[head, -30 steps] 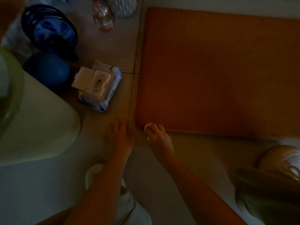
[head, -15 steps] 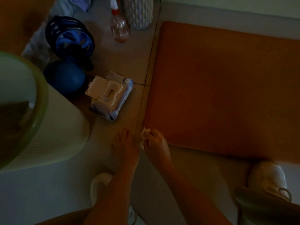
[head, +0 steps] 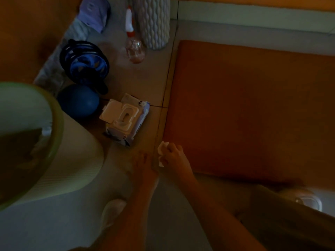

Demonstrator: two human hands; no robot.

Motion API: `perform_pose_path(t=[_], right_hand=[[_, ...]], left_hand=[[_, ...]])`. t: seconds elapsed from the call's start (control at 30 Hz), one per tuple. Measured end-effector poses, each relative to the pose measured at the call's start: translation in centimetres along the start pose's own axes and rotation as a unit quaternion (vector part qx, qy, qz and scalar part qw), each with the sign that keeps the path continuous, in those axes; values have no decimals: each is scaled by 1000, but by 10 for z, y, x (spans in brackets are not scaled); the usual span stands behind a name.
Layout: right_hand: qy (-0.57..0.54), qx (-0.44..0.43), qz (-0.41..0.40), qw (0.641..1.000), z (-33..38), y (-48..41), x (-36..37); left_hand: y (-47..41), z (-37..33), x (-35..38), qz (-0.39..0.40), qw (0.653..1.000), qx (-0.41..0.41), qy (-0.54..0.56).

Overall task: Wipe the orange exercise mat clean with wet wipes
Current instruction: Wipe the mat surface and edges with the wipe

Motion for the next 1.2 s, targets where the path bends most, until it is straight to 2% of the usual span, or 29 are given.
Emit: perform_pose_path(t=[0.13, 0.27, 0.4, 0.47, 0.6, 0.73, 0.87, 1.0, 1.1, 1.2], right_hand=[[-12, 2, -42, 999, -6, -5, 7], [30, -35, -72, 996, -7, -15, 18], [89, -80, -113, 986, -5, -38, 6], [68, -57, -89, 992, -8, -59, 1], [63, 13, -136, 989, -34, -104, -16], [55, 62, -139, 987, -48, -123, -30], [41, -21, -125, 991, -38, -106, -22], [65, -64, -127, 988, -64, -119, -34], [80, -10, -157, 984, -88, -148, -54], [48, 42, -182, 981, -101, -167, -62]], left_hand=[[-6, 2, 0, -67, 997, 45, 4], [-1, 2, -3, -81, 994, 35, 67], [-1, -1, 4, -100, 994, 8, 45], [-1, -3, 4, -116, 992, 7, 49], [-7, -1, 5, -123, 991, -10, 58], [-13, -4, 0, -125, 985, -31, 113], [-26, -12, -19, -175, 971, -40, 159], [-51, -30, -34, -198, 936, -33, 289], [-70, -47, -35, -194, 931, -9, 310], [-81, -63, -32, -211, 947, -3, 244]])
Point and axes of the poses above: each hand's wrist, its own y-axis away from the middle knuckle, its own x-axis out of the palm, z = x × y, the point moved 5 cm from there along -y, towards the middle knuckle, and after that the axes turned 14 degrees about y, right-handed, at the moved point
